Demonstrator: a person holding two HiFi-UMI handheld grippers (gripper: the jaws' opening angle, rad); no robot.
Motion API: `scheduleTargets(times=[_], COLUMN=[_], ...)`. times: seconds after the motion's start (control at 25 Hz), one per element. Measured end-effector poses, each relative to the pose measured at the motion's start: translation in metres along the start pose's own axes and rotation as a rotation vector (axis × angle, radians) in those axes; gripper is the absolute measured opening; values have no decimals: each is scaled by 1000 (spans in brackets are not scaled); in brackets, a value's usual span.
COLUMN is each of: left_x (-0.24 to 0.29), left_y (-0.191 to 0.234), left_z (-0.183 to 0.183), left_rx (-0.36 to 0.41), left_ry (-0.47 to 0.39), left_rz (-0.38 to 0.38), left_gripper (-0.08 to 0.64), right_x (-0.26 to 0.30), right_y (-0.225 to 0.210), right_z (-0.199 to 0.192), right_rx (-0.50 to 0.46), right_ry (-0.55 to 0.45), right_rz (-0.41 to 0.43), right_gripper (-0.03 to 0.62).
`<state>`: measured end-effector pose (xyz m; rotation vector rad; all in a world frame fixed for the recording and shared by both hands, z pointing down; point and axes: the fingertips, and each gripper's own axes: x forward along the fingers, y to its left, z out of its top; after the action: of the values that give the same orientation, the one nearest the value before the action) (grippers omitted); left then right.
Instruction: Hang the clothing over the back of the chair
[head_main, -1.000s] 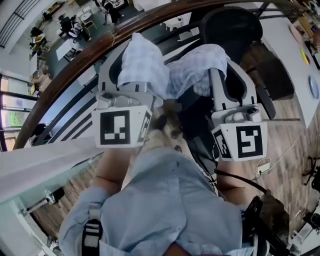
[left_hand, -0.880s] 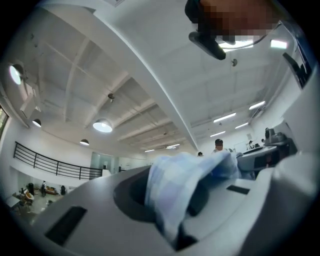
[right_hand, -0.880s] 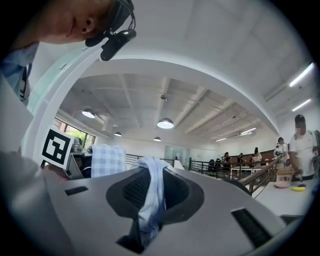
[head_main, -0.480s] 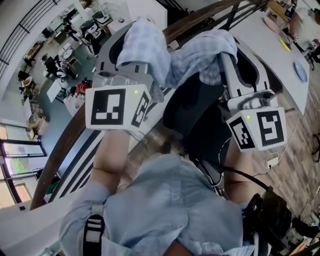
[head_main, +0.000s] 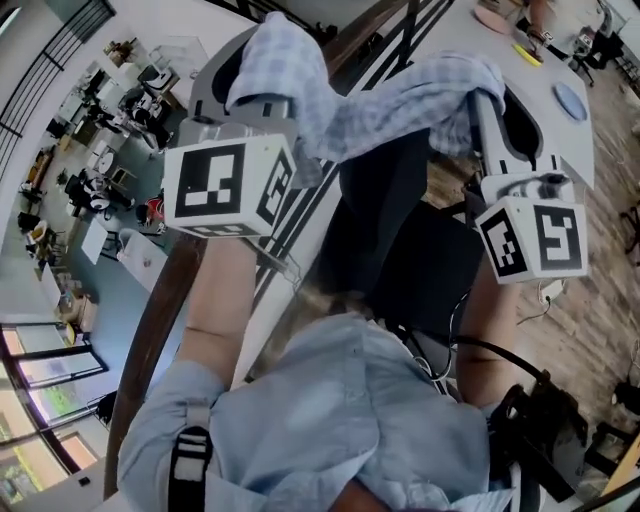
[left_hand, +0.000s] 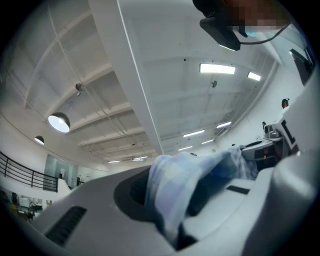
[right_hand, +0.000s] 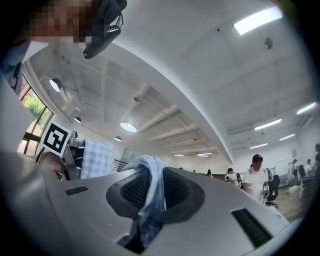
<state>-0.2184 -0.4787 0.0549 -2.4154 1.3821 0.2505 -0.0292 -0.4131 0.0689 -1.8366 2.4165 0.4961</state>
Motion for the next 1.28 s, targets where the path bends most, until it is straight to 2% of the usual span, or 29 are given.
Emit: scheduleTargets(times=[0.2, 0.36, 0.68, 0.92, 1.04, 1.16, 1.28], left_x=[15, 6, -50, -73, -77, -85, -101], left_y=[-7, -19, -58, -75, -80, -83, -85], left_z=[-30, -74, -173, -209, -212, -217, -220], left_rx=[-7, -13, -77, -130, -139, -147, -147], left_ry=[63, 161, 364, 438, 451, 470, 496], left_rz=[-28, -27, -44, -64, -73, -84, -89], left_gripper=[29, 29, 29, 29, 46, 174, 224], right_x=[-10, -23, -61, -71, -73, -77, -85], right_y=[-28, -33, 4, 34, 37, 43, 51], right_z=[-35, -83, -196, -245, -253, -265, -273], right_rx=[19, 34, 162, 222, 274, 330, 343], right_ry=[76, 170, 331, 415, 421, 443, 470], right_rz=[-74, -69, -28, 15, 29, 43, 41], right_gripper=[54, 55, 61, 72, 134, 243, 292])
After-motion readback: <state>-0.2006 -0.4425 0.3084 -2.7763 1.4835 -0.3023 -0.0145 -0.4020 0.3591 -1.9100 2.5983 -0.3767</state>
